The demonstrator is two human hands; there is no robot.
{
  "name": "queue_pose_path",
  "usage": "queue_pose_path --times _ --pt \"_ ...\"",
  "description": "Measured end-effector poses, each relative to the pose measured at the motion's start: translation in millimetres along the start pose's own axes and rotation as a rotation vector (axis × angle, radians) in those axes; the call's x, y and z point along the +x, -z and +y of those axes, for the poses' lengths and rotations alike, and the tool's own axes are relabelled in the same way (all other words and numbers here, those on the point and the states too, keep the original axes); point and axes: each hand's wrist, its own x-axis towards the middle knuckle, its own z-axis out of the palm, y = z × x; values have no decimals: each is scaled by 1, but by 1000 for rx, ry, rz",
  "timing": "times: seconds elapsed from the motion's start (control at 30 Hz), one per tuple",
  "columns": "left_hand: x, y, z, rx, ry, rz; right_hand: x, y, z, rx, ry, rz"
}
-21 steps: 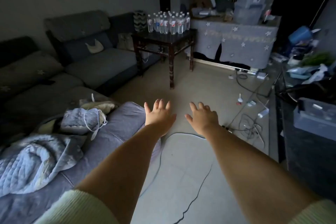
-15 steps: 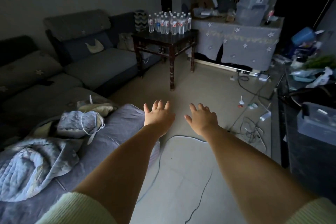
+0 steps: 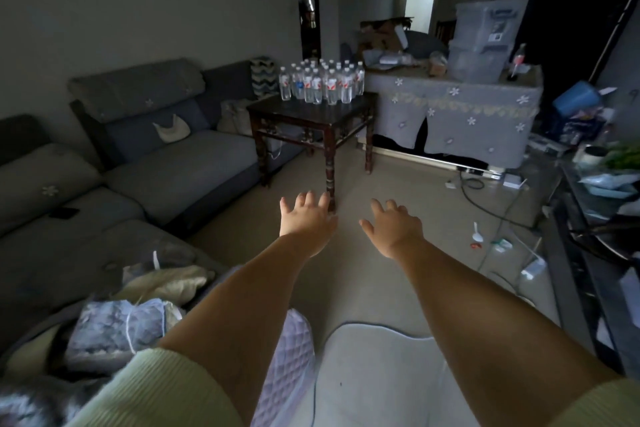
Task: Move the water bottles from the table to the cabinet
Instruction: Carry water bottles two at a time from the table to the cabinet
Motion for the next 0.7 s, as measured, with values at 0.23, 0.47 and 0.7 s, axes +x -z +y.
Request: queue_pose_path --times 0.23,0.47,0.7 --pt "99 -14 -25 11 8 -23 103 -7 -6 9 -9 -34" --pt "226 -34 -41 33 66 -15 244 -13 5 -1 46 -34" --pt "355 -34 -42 -13 181 -2 386 -4 25 -8 141 -11"
